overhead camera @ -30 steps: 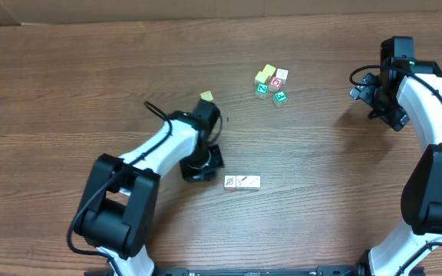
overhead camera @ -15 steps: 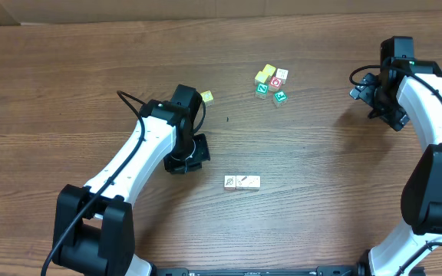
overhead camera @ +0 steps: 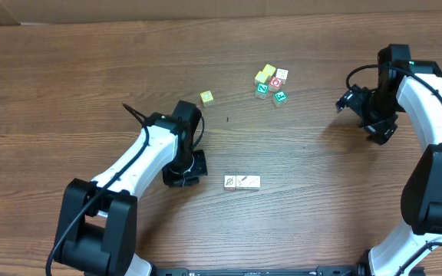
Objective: Flip 3 blocks
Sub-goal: 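Move the right gripper down toward the right end of the block row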
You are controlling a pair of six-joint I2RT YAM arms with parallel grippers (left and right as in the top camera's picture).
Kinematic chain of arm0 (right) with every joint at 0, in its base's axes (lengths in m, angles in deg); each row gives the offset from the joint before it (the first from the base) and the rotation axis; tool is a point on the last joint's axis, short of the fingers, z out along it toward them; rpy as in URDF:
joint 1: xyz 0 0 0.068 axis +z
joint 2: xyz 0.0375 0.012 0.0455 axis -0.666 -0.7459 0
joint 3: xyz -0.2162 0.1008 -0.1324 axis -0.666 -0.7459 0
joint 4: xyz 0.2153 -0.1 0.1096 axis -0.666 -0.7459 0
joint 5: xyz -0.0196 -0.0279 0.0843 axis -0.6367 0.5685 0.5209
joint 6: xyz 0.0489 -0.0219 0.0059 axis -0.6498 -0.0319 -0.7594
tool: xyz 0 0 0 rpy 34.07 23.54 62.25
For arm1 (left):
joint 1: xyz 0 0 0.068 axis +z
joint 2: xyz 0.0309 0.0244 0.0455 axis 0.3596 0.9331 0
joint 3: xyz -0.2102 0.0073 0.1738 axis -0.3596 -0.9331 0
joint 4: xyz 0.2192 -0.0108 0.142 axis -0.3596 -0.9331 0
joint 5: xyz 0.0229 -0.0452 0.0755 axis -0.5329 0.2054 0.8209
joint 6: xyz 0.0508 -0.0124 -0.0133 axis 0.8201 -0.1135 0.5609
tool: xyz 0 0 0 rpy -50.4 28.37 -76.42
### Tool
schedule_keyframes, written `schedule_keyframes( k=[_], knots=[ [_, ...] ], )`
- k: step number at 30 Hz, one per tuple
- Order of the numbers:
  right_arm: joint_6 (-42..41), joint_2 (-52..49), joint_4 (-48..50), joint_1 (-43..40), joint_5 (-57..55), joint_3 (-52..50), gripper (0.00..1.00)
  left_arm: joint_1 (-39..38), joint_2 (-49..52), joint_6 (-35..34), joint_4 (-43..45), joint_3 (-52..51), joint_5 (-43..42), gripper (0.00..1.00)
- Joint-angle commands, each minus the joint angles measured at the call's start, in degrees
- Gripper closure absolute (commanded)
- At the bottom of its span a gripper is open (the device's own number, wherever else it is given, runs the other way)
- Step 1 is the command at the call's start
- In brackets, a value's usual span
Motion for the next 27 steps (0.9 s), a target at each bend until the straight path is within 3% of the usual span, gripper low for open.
schedule_keyframes(
  k=[1,11,19,21,27],
  knots=[
    [0.5,1.81,-3.87,-0.04,5.95,0.85,0.0,-0.09,0.61,1.25,2.51,-3.32,-1.01,0.96],
    [1.95,1.81,-11.5,-0.02,-6.91,-0.7,0.0,-0.09,0.61,1.22,4.74,-5.57,-1.2,0.96],
    [1.75,1.81,-11.74,0.0,-5.79,-4.0,0.0,-0.09,0.61,1.03,4.94,-5.6,-1.2,0.94],
    [1.75,1.81,-11.74,0.0,-5.57,-5.46,0.13,-0.09,0.61,1.05,4.92,-5.6,-1.14,0.93],
    [1.7,1.81,-10.47,0.0,-5.16,-9.75,0.14,-0.09,0.61,-0.31,5.62,-5.6,-1.03,0.91]
  ],
)
